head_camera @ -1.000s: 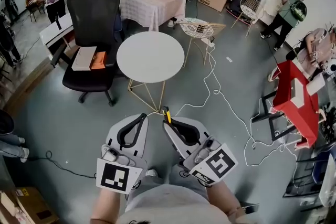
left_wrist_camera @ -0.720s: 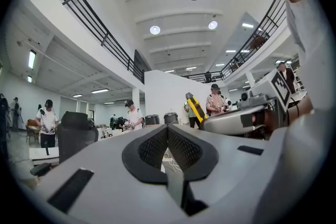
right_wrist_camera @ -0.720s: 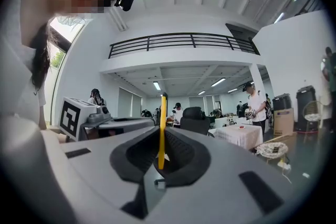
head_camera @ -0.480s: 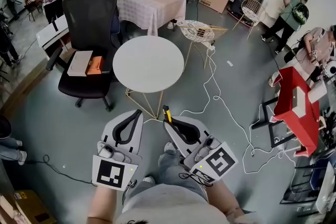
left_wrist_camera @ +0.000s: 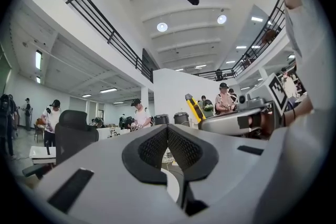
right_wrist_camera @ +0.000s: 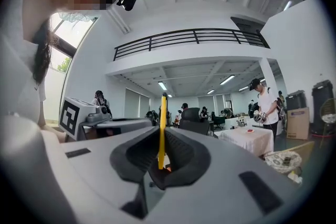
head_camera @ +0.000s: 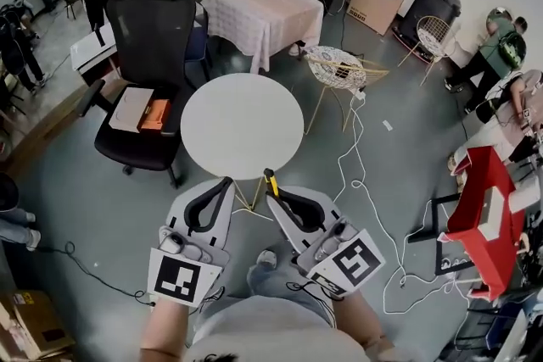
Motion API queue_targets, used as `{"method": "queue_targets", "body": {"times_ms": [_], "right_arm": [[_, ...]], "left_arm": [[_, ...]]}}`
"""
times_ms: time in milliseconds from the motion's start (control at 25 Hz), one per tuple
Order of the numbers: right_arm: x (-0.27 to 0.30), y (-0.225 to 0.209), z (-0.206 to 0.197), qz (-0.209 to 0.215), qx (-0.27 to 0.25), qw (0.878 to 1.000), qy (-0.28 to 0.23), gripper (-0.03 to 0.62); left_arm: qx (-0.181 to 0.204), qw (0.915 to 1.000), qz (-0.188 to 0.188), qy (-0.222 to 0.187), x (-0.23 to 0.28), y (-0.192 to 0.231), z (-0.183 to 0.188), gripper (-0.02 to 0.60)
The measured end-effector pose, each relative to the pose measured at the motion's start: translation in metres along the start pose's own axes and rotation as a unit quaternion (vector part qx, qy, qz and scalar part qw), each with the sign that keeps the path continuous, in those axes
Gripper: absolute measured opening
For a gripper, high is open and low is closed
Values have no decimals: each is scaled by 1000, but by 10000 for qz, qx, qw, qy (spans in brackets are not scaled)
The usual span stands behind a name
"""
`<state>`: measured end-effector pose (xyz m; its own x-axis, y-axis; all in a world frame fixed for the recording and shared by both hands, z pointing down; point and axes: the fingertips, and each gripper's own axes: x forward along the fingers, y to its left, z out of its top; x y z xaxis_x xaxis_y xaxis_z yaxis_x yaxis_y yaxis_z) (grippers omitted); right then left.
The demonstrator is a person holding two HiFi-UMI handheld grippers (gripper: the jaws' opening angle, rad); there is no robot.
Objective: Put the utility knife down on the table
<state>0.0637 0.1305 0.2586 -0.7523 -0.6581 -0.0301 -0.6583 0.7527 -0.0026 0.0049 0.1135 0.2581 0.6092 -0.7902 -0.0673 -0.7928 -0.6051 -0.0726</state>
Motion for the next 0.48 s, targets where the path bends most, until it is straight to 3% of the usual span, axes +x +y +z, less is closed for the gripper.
{"method": "queue_targets", "body": {"times_ms": [480], "right_arm": [[27,-77,-14,469,142,9988,-19,34]], "left_arm": [[103,9991,375,161,75,15,-16,9]]}}
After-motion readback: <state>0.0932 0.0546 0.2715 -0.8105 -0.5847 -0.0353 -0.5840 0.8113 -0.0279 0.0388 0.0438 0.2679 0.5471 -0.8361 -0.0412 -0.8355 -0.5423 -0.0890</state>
